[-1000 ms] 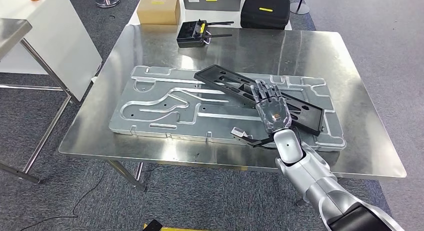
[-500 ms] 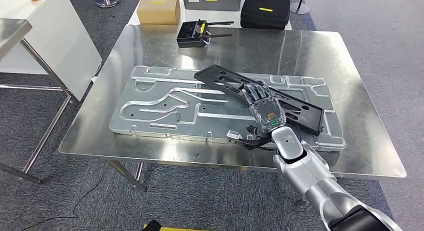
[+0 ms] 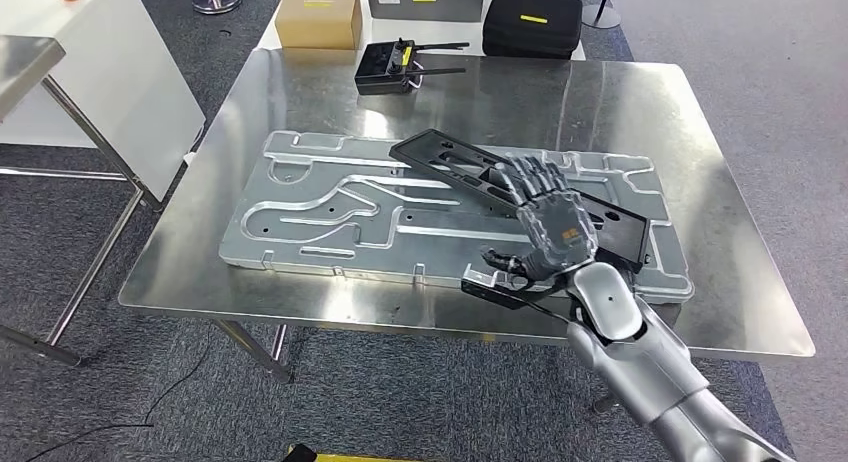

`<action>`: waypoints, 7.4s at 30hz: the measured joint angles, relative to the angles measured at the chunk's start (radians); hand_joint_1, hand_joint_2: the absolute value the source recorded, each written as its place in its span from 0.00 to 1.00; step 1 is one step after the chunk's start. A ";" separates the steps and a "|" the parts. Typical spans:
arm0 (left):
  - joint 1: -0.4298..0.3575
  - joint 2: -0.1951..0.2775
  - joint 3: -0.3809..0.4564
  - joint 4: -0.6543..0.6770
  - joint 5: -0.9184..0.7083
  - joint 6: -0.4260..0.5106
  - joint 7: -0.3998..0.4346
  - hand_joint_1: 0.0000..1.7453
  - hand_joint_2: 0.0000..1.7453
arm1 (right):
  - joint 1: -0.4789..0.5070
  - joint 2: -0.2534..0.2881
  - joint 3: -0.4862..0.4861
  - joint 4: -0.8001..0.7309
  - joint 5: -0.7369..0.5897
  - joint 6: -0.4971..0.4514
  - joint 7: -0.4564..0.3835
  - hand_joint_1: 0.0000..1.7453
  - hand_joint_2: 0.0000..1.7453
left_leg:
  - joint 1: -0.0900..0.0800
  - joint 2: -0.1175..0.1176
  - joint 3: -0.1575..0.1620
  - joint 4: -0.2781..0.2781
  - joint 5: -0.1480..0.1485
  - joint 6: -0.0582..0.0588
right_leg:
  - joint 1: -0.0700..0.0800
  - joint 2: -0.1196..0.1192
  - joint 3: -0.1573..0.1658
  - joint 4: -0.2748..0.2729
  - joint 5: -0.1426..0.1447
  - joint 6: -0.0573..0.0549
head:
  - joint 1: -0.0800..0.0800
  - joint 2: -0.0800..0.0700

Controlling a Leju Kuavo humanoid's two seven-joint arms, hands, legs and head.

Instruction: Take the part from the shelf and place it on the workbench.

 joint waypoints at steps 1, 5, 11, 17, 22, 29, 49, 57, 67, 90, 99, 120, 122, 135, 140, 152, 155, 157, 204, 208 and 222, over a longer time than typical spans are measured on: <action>0.003 0.001 0.001 0.000 0.004 0.004 -0.001 0.00 0.00 | 0.038 -0.019 -0.015 -0.056 -0.002 -0.037 0.003 0.00 0.50 | 0.000 0.000 0.000 0.000 0.000 0.000 | 0.000 0.000 0.000 0.000 0.000 0.000 | 0.000 0.000; 0.015 0.004 0.004 0.000 0.010 0.026 0.003 0.00 0.00 | 0.225 -0.037 -0.127 -0.283 0.019 -0.173 -0.039 0.00 1.00 | 0.000 -0.001 -0.001 -0.001 -0.002 0.001 | 0.000 0.000 0.000 0.000 -0.001 0.001 | 0.000 0.000; 0.027 0.001 0.010 0.000 0.007 0.069 0.011 0.00 0.00 | 0.479 0.173 -0.413 -0.592 -0.095 -0.201 -0.384 0.00 1.00 | 0.001 -0.001 0.000 -0.002 -0.003 0.001 | 0.000 0.000 0.000 0.000 -0.002 0.000 | 0.000 0.000; 0.030 -0.003 0.011 0.000 -0.001 0.083 0.019 0.00 0.00 | 0.588 0.349 -0.592 -0.716 -0.262 -0.204 -0.565 0.00 1.00 | 0.001 0.000 0.001 -0.002 -0.002 0.000 | 0.001 0.001 0.001 0.000 -0.002 -0.001 | 0.000 0.000; 0.033 -0.004 0.011 0.000 -0.004 0.096 0.021 0.00 0.00 | 0.637 0.440 -0.672 -0.758 -0.352 -0.204 -0.603 0.00 1.00 | 0.001 0.000 0.001 -0.001 -0.002 0.000 | -0.001 0.001 0.001 0.000 -0.001 0.000 | 0.000 0.000; 0.036 -0.004 0.015 0.000 -0.004 0.104 0.021 0.00 0.00 | 0.677 0.491 -0.702 -0.771 -0.370 -0.204 -0.604 0.00 1.00 | -0.003 0.000 0.000 0.004 -0.005 0.004 | -0.006 0.001 0.001 0.000 -0.001 0.003 | 0.000 0.000; 0.044 -0.012 0.018 0.000 0.008 0.117 0.017 0.00 0.00 | 0.725 0.521 -0.705 -0.767 -0.389 -0.206 -0.606 0.00 1.00 | 0.007 0.018 0.015 -0.009 -0.002 -0.005 | -0.014 -0.021 0.001 0.003 -0.001 0.011 | 0.001 0.000; 0.047 -0.012 0.018 0.000 0.012 0.117 0.008 0.00 0.00 | 0.728 0.538 -0.704 -0.758 -0.380 -0.206 -0.606 0.00 1.00 | 0.012 0.016 -0.091 0.264 -0.149 -0.023 | -0.009 -0.021 -0.013 0.001 0.013 -0.019 | 0.000 0.000; 0.047 -0.005 0.025 0.000 0.018 0.114 0.004 0.00 0.00 | 0.732 0.563 -0.681 -0.734 -0.370 -0.206 -0.607 0.00 1.00 | 0.005 0.012 0.034 -0.016 -0.009 0.024 | -0.007 -0.020 -0.034 0.039 -0.007 0.017 | 0.001 0.000; 0.048 0.004 0.045 0.000 0.028 0.106 -0.002 0.00 0.00 | 0.752 0.579 -0.675 -0.712 -0.385 -0.206 -0.607 0.00 1.00 | 0.008 0.014 -0.005 0.161 -0.084 -0.026 | -0.006 -0.027 -0.053 0.004 0.042 -0.024 | 0.001 0.000; 0.045 0.005 0.048 0.000 0.029 0.107 -0.007 0.00 0.00 | 0.758 0.580 -0.675 -0.712 -0.388 -0.206 -0.607 0.00 1.00 | 0.004 0.020 0.057 -0.030 -0.022 0.035 | -0.008 -0.023 -0.108 0.097 -0.027 0.023 | 0.000 0.000; 0.048 0.006 0.065 0.000 0.029 0.106 -0.012 0.00 0.00 | 0.765 0.584 -0.675 -0.712 -0.392 -0.206 -0.607 0.00 1.00 | 0.008 0.014 -0.040 0.199 -0.073 -0.026 | -0.002 -0.032 -0.023 -0.026 0.038 -0.024 | -0.001 0.000; 0.046 0.006 0.065 0.000 0.029 0.106 -0.013 0.00 0.00 | 0.765 0.584 -0.675 -0.712 -0.391 -0.206 -0.607 0.00 1.00 | 0.007 0.012 0.059 0.057 -0.055 -0.019 | -0.002 -0.031 -0.044 -0.013 0.050 -0.016 | 0.000 0.000; 0.047 0.006 0.067 0.000 0.029 0.106 -0.013 0.00 0.00 | 0.768 0.583 -0.677 -0.712 -0.390 -0.206 -0.607 0.00 1.00 | 0.002 0.023 -0.009 -0.022 0.024 0.039 | -0.007 -0.026 -0.064 0.220 -0.080 0.034 | 0.001 0.000; 0.047 0.005 0.068 0.000 0.029 0.105 -0.014 0.00 0.00 | 0.768 0.584 -0.677 -0.712 -0.390 -0.206 -0.607 0.00 1.00 | -0.003 0.021 -0.045 0.000 0.050 0.014 | 0.003 -0.025 0.102 -0.031 -0.063 0.010 | 0.000 0.000; 0.047 0.006 0.070 0.000 0.035 0.106 -0.018 0.00 0.00 | 0.768 0.587 -0.678 -0.704 -0.397 -0.206 -0.607 0.00 1.00 | 0.004 0.013 0.036 0.096 -0.062 -0.012 | -0.002 -0.031 -0.036 -0.013 0.040 -0.017 | 0.000 0.000; 0.046 0.007 0.070 0.000 0.035 0.106 -0.018 0.00 0.00 | 0.768 0.588 -0.679 -0.704 -0.399 -0.206 -0.607 0.00 1.00 | -0.002 0.011 0.108 -0.031 -0.075 0.002 | 0.001 -0.032 -0.052 -0.004 0.059 0.000 | 0.000 0.000; 0.047 0.007 0.071 0.000 0.034 0.106 -0.018 0.00 0.00 | 0.769 0.588 -0.680 -0.704 -0.399 -0.206 -0.607 0.00 1.00 | -0.002 0.013 0.096 -0.036 -0.064 0.016 | 0.000 -0.031 -0.055 -0.004 0.067 0.012 | 0.000 0.000; 0.050 0.005 0.094 0.000 0.039 0.115 -0.018 0.00 0.00 | 0.786 0.595 -0.705 -0.709 -0.449 -0.206 -0.607 0.00 0.50 | -0.002 0.019 -0.046 0.015 0.016 -0.002 | -0.002 -0.028 0.072 -0.035 -0.037 -0.014 | 0.001 0.000; 0.052 0.005 0.094 0.000 0.038 0.116 -0.018 0.00 0.00 | 0.787 0.597 -0.705 -0.709 -0.457 -0.206 -0.607 0.00 0.00 | 0.004 0.016 -0.106 0.218 -0.144 -0.020 | -0.004 -0.031 0.022 -0.035 0.002 -0.029 | 0.000 0.000; 0.050 0.005 0.097 0.000 0.038 0.119 -0.024 0.00 0.00 | 0.796 0.596 -0.705 -0.720 -0.469 -0.206 -0.607 0.00 0.00 | 0.001 0.020 0.088 -0.053 -0.044 0.039 | -0.007 -0.026 -0.119 0.152 -0.052 0.029 | 0.002 0.000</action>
